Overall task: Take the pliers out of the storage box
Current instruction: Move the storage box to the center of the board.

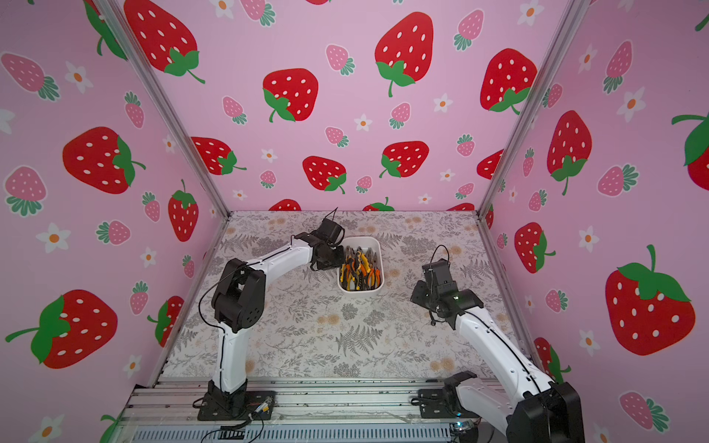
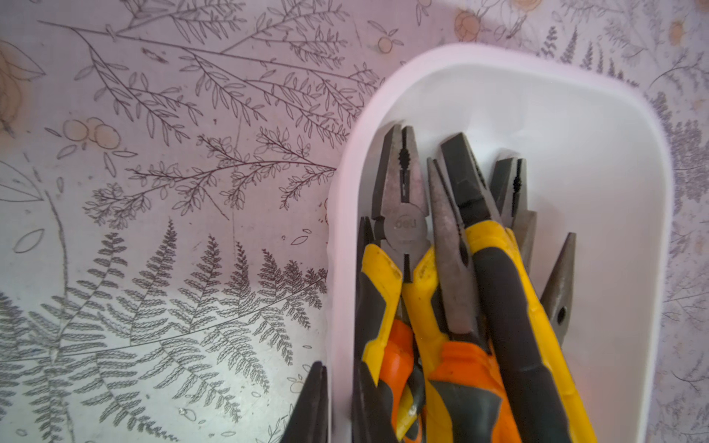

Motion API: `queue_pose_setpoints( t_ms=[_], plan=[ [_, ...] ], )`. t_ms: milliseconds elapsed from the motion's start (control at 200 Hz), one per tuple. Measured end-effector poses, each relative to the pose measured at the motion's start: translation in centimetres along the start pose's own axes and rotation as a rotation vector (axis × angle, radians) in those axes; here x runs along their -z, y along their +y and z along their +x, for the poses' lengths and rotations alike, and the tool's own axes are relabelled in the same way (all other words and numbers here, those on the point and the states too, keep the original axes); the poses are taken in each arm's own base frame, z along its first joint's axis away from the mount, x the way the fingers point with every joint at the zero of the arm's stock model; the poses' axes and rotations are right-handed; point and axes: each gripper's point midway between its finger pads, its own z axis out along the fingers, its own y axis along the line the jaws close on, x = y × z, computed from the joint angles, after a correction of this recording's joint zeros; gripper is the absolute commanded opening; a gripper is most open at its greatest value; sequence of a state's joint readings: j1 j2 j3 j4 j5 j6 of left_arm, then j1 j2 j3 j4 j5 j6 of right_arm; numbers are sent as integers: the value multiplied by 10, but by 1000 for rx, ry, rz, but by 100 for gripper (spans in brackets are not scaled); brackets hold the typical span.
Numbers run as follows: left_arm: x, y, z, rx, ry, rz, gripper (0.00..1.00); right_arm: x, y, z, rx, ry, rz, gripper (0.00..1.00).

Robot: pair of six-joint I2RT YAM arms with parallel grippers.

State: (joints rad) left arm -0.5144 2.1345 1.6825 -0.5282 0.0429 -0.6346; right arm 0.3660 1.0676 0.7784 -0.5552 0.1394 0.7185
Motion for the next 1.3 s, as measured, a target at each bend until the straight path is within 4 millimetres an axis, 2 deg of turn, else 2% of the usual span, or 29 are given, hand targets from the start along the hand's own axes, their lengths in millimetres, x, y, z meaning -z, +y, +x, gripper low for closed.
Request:
queue_pose_setpoints(
  t_ms=[210,225,255,700,1090,1301],
  plan=[
    [0,0,0,-5,-1,0,7,-2,0,0,-4,-3,-4,46],
    [0,0,0,-5,-1,0,2,-2,0,1,-4,-3,-4,46],
    [1,0,0,-7,0,-1,0,-2,0,1,-5,-1,-3,46],
    [5,14,-5,-78,43,-69,0,-4,0,7,-10,19,-11,46],
    [14,57,-19,-100,72,-123,0,-6,6,10,-11,32,-48,46],
    [25,90,-30,-76,78,-162,0,-7,10,11,-12,38,-70,46]
  ],
)
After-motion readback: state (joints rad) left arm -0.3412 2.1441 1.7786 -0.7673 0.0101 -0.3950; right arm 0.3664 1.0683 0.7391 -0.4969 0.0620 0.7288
